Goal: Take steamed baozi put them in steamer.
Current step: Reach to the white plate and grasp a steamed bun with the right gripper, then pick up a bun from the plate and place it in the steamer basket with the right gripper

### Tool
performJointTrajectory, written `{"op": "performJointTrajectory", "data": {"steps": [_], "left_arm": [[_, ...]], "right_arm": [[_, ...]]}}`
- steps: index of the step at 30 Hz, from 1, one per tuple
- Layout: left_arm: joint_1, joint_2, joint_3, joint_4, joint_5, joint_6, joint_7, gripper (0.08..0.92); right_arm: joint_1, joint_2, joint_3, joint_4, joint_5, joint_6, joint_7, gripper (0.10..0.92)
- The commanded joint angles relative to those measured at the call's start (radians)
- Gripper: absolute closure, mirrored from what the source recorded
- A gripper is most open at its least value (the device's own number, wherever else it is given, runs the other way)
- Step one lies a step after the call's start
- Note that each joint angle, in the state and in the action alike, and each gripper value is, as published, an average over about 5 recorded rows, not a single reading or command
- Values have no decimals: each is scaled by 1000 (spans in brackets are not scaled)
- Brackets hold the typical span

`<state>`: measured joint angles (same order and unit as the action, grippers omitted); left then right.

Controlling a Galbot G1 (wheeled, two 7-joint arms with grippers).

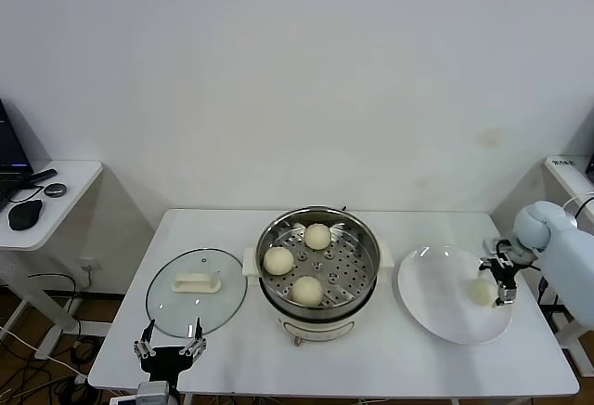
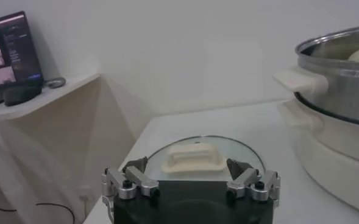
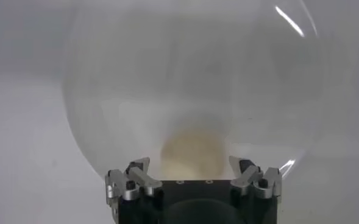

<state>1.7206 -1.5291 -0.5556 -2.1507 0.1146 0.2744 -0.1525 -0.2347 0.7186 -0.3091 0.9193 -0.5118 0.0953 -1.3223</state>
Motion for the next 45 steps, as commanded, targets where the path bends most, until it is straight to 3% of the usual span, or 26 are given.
{"op": "performJointTrajectory", "data": {"steps": [1, 26, 37, 41, 45], "left_arm": [[0, 1, -1, 2, 0, 0, 1, 177], [-2, 0, 2, 7, 4, 0, 1, 177], [-5, 3, 7, 7, 5, -1, 0, 177], [-13, 4, 9, 11, 37, -5, -3, 177], [-23, 7, 14, 11, 66, -8, -4, 177]], "right_arm": [[-18, 24, 26, -36, -43, 10, 26, 203], [-14, 40, 37, -56, -27, -1, 58, 215], [16, -14, 2, -2, 59, -42, 28, 508], [126, -70, -125, 72, 255, -120, 9, 600], [339, -140, -337, 215, 489, -250, 4, 624]]}}
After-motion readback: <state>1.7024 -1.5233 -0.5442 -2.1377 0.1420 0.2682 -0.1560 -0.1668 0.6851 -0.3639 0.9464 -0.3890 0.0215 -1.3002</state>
